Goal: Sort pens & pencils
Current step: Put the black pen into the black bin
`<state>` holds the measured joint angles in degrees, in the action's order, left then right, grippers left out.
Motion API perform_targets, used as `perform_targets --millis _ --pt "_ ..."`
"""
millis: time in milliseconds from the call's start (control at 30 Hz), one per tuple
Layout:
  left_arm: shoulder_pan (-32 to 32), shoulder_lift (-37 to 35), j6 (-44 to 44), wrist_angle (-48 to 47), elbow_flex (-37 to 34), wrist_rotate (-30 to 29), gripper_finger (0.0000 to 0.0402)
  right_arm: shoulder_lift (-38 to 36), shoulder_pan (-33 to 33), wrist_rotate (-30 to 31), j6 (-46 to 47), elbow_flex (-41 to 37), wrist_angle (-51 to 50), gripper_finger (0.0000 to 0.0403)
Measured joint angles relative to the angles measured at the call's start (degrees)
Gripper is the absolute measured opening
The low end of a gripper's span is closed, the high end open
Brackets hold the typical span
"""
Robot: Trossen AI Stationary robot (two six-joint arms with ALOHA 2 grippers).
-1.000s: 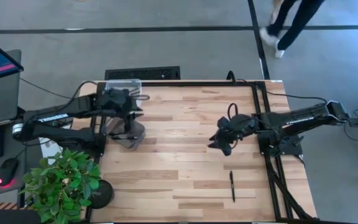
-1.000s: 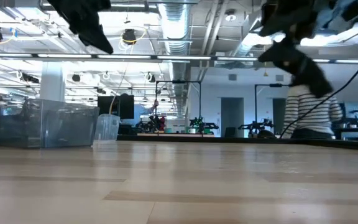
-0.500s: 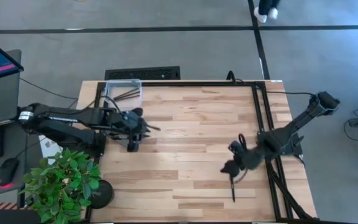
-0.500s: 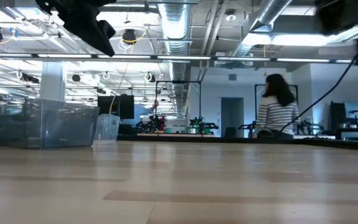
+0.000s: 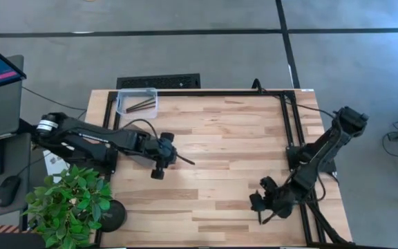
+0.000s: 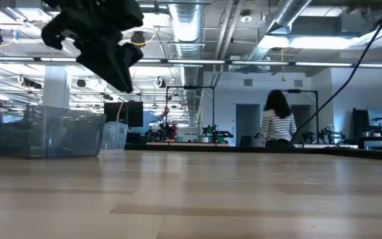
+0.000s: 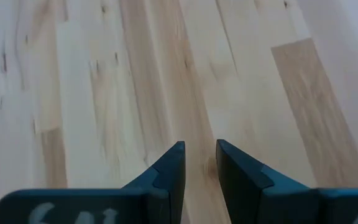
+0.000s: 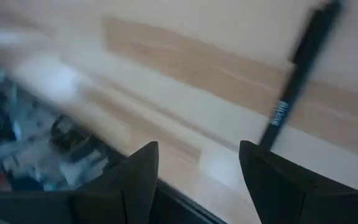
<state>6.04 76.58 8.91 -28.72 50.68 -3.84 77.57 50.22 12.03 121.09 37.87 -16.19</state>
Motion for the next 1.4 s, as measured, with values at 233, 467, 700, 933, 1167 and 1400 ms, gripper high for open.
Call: perform_targets --millis 233,467,700,933,1167,1400 --pt "0.2 4.2 1.6 3.2 0.0 0.0 0.0082 7.1 0.8 -0.2 8.3 0.8 3.0 0.0244" --pt "0.2 5.1 3.4 4.7 0.0 0.0 0.0082 9.8 0.8 -1.6 6.5 13.4 -19.1 0.0244" --pt "0.2 5.1 3.6 6.7 0.0 0.0 0.0082 13.5 1.4 -4.0 9.2 26.8 -38.6 0.0244" --pt "0.2 5.1 4.0 6.7 0.0 0.0 0.0082 22.0 0.8 -10.3 9.5 27.8 -35.4 0.0244" --pt "0.2 5.1 4.1 6.7 0.0 0.0 0.0082 26.3 0.8 -10.3 10.2 27.8 -31.2 0.0244" --pt "0.2 5.1 4.2 6.7 0.0 0.0 0.0082 27.9 0.6 -10.2 10.5 27.5 -30.9 0.0244"
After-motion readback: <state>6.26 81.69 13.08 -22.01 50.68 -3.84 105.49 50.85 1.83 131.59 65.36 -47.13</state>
